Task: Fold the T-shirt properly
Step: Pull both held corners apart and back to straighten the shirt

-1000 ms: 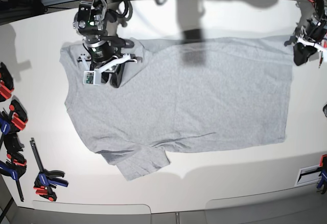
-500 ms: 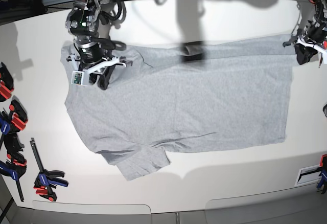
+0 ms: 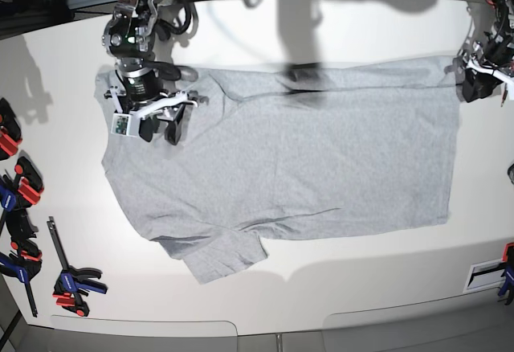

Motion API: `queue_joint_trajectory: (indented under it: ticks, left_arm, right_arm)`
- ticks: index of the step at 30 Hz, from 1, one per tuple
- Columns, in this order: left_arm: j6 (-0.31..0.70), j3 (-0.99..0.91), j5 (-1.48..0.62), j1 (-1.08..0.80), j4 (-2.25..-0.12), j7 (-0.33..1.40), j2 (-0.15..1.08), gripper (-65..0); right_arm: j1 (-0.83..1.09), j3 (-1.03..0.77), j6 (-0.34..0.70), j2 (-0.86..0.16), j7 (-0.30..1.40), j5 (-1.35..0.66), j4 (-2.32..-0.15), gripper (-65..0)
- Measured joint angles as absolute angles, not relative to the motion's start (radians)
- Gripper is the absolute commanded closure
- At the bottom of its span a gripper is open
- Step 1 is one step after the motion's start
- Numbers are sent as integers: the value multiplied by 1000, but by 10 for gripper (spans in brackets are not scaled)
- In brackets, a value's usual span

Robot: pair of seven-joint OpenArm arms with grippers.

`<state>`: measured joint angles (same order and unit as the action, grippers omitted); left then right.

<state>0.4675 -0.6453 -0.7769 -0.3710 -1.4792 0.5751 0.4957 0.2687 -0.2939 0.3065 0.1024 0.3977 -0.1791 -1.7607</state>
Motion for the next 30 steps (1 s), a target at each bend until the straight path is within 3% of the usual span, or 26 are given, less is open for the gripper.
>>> queue_joint_trajectory:
  ticks: [9, 11, 12, 15, 19, 25, 30]
  left_arm:
    - [467, -645, -776, -371, -1479, 575, 496, -229]
    - [472, -645, -776, -371, -1479, 577, 496, -229]
    - [499, -645, -776, -371, -1479, 593, 496, -229]
    - [629, -645, -804, -371, -1479, 669, 496, -206]
    - [664, -642, -820, -371, -1479, 681, 494, 0]
    - [663, -627, -749, -370, -1479, 674, 497, 0]
    - [652, -498, -637, -364, -1479, 675, 496, 0]
  right_arm:
    - [257, -315, 308, 73, 393, -177, -1782, -307]
    - [257, -344, 310, 60, 445, -176, -1813, -280]
    - [257, -361, 310, 54, 488, -174, -1832, -233]
    - [261, -426, 310, 53, 596, -197, -1896, 0]
    - [289, -495, 325, 52, 600, -289, -1933, 0]
    - [309, -492, 364, 41, 593, -233, -1820, 0]
    - [308, -460, 363, 2, 595, -215, -1697, 0]
